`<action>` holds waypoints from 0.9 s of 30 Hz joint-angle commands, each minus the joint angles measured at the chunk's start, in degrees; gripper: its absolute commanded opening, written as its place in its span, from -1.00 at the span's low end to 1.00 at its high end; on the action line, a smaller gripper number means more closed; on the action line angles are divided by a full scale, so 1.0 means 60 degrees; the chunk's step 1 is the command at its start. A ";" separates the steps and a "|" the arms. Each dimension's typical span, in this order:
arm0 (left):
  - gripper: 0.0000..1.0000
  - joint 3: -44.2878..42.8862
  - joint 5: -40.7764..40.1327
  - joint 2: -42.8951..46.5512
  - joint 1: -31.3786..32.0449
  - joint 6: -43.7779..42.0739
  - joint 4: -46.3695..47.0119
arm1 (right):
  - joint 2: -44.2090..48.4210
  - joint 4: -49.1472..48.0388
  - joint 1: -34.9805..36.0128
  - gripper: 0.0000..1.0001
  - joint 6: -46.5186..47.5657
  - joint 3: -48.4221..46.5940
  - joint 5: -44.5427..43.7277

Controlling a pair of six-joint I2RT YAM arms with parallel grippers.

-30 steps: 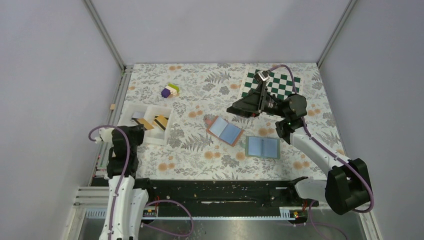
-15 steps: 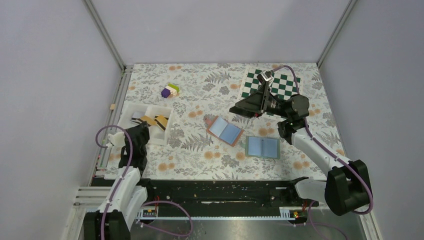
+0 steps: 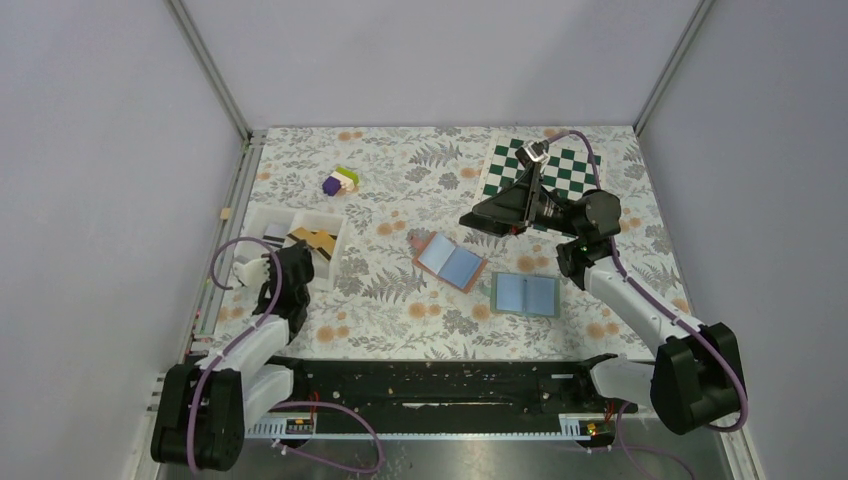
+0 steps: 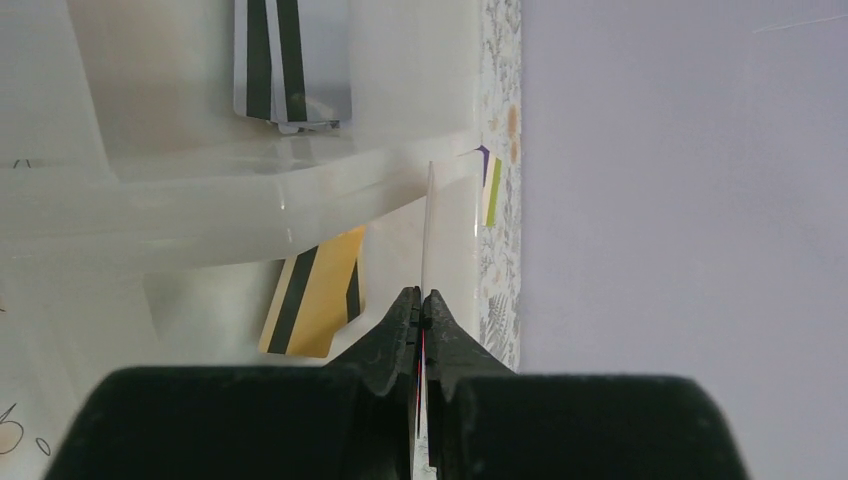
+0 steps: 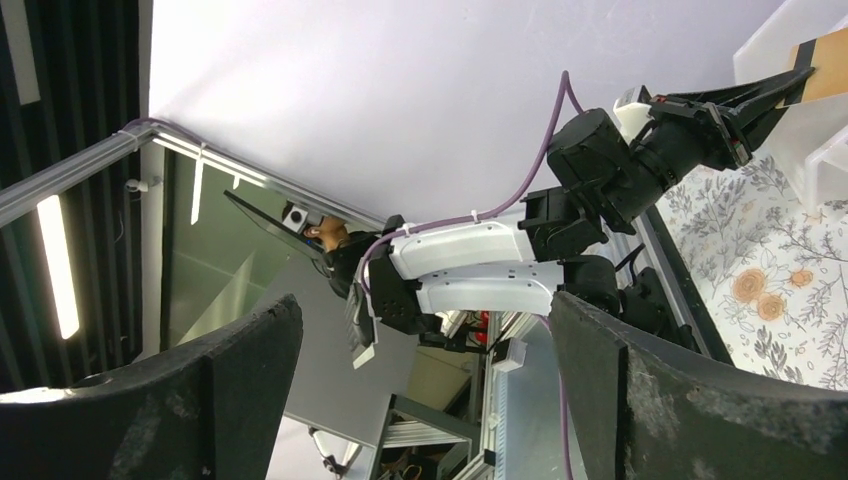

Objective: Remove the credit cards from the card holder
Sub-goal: Place the credit card in the storage box.

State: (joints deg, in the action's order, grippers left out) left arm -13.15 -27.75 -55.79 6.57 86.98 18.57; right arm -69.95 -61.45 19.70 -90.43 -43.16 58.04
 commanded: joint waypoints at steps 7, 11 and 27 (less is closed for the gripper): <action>-1.00 -0.0404 -0.0594 -0.1169 0.0481 0.0007 0.1605 | 0.0639 0.1100 -0.0063 0.99 0.0915 -0.0461 0.0116; -1.00 -0.0597 -0.0913 -0.1235 0.0876 -0.0063 0.1653 | 0.0594 0.1108 -0.0061 0.99 0.0910 -0.0511 0.0139; -1.00 -0.0582 -0.1467 -0.2188 0.1218 0.0447 0.1833 | 0.0655 0.1059 -0.0065 0.99 0.0925 -0.0461 0.0215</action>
State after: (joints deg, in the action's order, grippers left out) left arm -16.45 -33.69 -68.10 13.63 88.77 26.02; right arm -67.33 -54.00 19.68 -85.91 -43.92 58.13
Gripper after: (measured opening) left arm 0.010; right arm 0.993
